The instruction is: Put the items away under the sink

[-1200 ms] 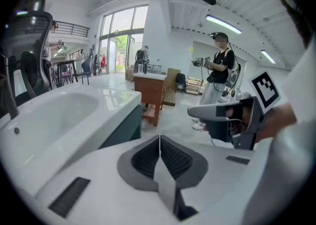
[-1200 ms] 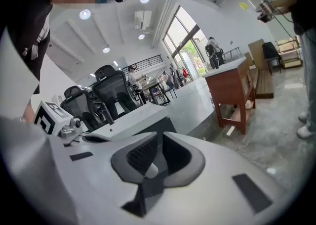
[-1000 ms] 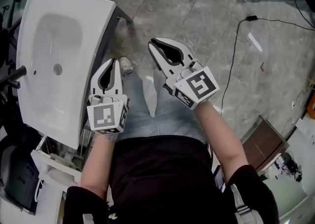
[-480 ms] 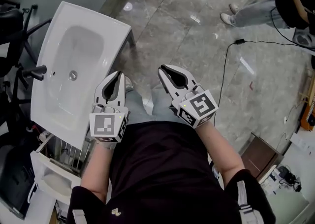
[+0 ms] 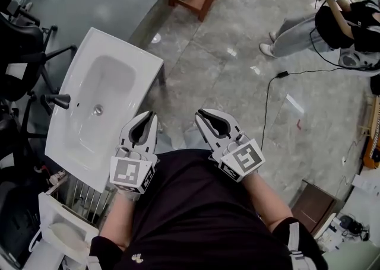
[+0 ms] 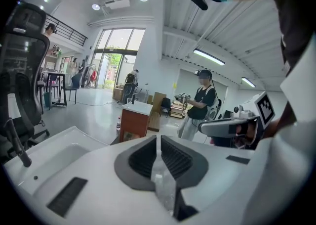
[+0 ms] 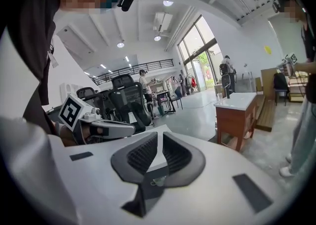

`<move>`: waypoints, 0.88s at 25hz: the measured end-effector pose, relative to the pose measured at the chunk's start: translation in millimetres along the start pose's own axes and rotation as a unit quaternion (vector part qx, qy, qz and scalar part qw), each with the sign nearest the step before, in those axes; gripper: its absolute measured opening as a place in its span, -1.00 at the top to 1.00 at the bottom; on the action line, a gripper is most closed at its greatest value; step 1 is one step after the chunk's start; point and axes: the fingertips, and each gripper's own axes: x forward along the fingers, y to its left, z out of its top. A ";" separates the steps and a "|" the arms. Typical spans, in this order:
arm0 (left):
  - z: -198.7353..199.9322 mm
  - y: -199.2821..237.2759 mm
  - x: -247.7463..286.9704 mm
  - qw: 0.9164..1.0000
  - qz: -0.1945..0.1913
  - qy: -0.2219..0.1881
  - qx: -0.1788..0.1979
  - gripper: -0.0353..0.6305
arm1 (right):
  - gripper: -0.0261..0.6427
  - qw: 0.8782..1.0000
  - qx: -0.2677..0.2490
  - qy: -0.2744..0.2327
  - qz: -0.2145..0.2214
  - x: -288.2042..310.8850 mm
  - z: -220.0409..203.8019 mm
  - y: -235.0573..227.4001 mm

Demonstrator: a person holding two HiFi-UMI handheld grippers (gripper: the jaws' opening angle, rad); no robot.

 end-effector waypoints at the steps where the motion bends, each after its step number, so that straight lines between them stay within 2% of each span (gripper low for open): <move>1: 3.7 -2.3 -3.1 1.000 -0.002 -0.005 -0.005 0.81 | 0.77 1.000 0.000 -0.002 -0.001 -2.2 3.0 3.0; 6: 14.2 -10.9 -14.2 1.000 -0.006 -0.018 0.013 0.81 | 0.77 1.000 -0.015 -0.016 -0.015 -5.5 13.0 9.0; 16: 19.6 -1.3 -9.3 0.999 0.000 -0.025 0.029 0.80 | 0.77 0.998 -0.056 -0.021 0.003 13.6 19.5 25.1; 22: 36.1 -15.2 -6.5 0.996 -0.013 -0.055 0.065 0.80 | 0.77 0.998 -0.061 -0.012 0.008 16.3 18.5 24.9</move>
